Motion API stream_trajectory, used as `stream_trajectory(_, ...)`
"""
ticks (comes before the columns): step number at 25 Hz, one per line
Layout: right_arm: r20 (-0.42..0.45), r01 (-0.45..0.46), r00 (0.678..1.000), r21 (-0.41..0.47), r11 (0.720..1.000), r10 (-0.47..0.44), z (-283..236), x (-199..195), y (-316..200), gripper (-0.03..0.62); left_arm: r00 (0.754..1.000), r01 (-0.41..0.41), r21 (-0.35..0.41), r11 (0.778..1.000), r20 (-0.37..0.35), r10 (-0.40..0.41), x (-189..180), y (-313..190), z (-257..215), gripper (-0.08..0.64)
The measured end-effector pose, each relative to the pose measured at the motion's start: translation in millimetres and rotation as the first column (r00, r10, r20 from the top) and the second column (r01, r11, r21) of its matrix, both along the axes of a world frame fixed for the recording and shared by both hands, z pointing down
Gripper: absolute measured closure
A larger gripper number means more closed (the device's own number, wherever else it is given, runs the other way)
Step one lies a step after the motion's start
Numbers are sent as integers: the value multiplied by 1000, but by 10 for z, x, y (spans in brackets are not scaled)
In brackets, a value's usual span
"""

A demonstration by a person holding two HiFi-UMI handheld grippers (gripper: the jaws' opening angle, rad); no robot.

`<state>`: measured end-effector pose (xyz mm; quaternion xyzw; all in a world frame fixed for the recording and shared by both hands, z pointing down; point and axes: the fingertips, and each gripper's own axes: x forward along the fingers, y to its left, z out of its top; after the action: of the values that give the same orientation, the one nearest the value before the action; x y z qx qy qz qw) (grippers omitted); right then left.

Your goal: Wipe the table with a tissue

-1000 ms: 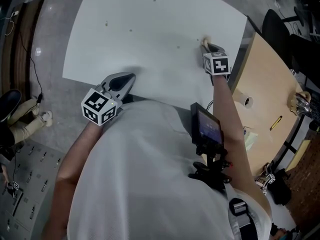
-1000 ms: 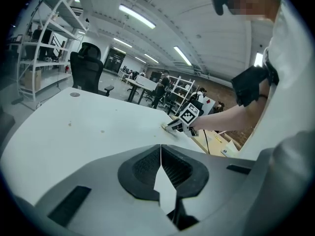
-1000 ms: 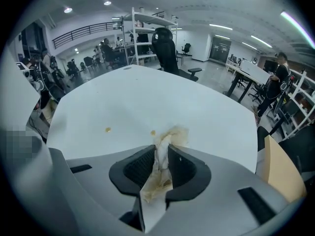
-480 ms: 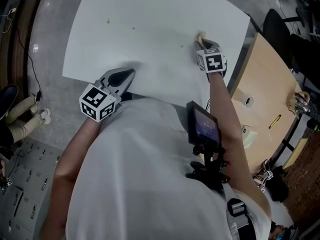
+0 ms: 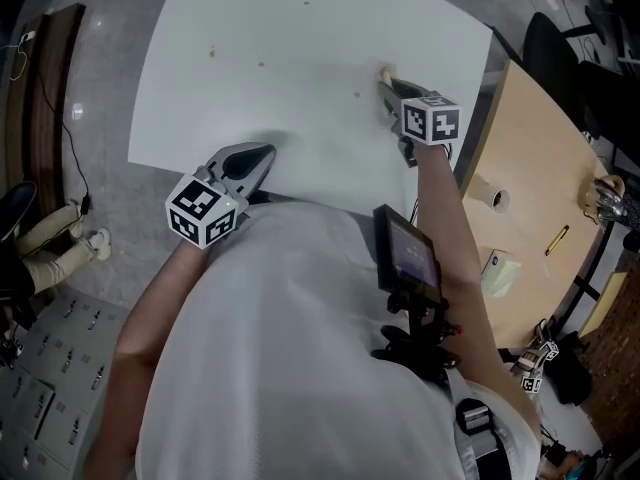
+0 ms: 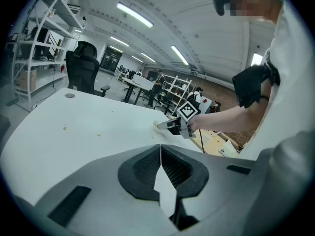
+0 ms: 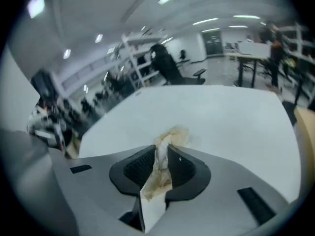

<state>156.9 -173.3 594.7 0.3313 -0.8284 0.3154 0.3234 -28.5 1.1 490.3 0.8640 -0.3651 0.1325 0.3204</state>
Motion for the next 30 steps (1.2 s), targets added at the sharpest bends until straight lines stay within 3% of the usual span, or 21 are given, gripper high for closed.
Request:
stream_trajectory(2, 177, -178, 968, -12, 984, 177, -202, 151, -40, 514, 1000, -4, 15, 1000, 1, 4, 52, -33, -24, 552)
stream_trajectory(3, 213, -223, 952, -12, 975, 221, -258, 249, -23, 514, 1000, -5, 20, 1000, 1, 5, 76, -41, -26, 552)
stream_trajectory(10, 161, -313, 938, 13, 950, 306, -271, 767, 254, 512, 1000, -17, 59, 998, -7, 17, 251, -123, -87, 552)
stream_trajectory(15, 34, -190, 981, 45, 981, 189, -94, 544, 490, 512, 999, -43, 71, 997, -13, 44, 299, -82, -141, 552)
stream_trajectory(19, -30, -77, 996, 84, 993, 80, -31, 234, 530, 512, 999, -53, 48, 997, -3, 53, 192, 31, -85, 552)
stream_trajectory(23, -132, 7, 991, 98, 995, 6, 106, 179, 474, 512, 999, -32, 41, 999, -4, 32, 43, 82, -67, 552)
stream_trajectory(30, -242, 53, 970, 90, 994, -30, 219, 155, 361, 512, 1000, 28, 5, 1000, -4, -28, -294, 224, 36, 552)
